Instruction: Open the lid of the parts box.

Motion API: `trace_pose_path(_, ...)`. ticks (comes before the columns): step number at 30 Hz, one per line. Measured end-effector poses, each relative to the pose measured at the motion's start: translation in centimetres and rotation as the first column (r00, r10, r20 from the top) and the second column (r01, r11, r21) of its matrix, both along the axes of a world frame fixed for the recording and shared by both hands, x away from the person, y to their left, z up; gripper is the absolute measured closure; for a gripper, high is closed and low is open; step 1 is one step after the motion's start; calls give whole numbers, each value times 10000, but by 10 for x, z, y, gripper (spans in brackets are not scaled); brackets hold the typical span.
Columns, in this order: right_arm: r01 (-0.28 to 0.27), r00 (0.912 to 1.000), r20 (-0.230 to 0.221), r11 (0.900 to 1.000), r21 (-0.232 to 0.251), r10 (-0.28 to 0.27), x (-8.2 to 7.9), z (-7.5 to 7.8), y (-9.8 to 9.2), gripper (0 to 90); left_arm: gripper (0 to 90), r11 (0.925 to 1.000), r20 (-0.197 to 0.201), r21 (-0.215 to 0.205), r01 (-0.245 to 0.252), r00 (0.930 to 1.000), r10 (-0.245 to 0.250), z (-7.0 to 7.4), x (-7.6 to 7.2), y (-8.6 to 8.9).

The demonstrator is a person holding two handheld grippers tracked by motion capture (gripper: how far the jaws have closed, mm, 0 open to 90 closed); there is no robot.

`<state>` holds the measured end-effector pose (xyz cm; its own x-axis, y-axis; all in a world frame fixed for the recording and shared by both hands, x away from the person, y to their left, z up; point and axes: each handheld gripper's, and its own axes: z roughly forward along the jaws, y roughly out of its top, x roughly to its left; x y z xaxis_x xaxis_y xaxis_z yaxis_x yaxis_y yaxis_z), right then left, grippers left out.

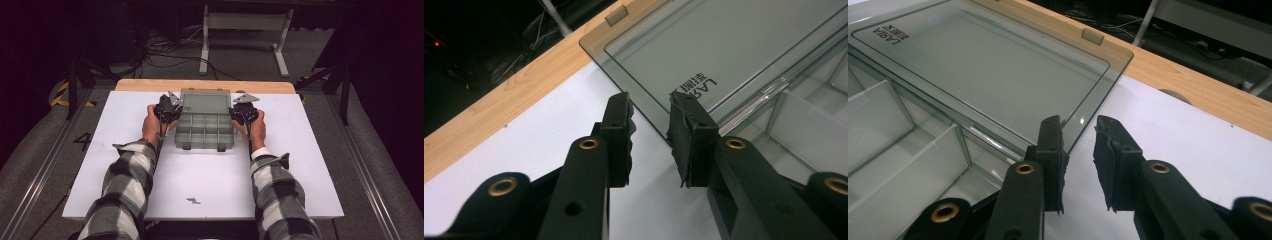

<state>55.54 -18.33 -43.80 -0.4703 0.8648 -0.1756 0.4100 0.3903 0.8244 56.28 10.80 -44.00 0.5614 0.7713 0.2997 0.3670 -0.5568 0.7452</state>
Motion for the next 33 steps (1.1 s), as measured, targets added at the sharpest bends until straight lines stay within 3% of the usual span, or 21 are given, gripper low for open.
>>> trace_pose_path(15, -326, 9985, 456, 9980, 536, 301, -12, 24, -3, 686, 640, 9966, 384, -651, 505, 9981, -481, 25, -14, 12)
trace_pose_path(21, -618, 9961, 683, 9952, 758, 566, -19, 31, -7, 657, 616, 9909, 687, -903, 996, 9932, -935, 35, -26, 21)
trace_pose_path(25, -796, 9943, 754, 9949, 615, 748, -22, 33, -8, 651, 604, 9894, 810, -921, 1119, 9912, -1045, 38, -31, 26)
trace_pose_path(33, -907, 9912, 1038, 9925, 814, 820, -30, 42, -16, 640, 592, 9845, 1195, -960, 1466, 9836, -1348, 50, -42, 34)
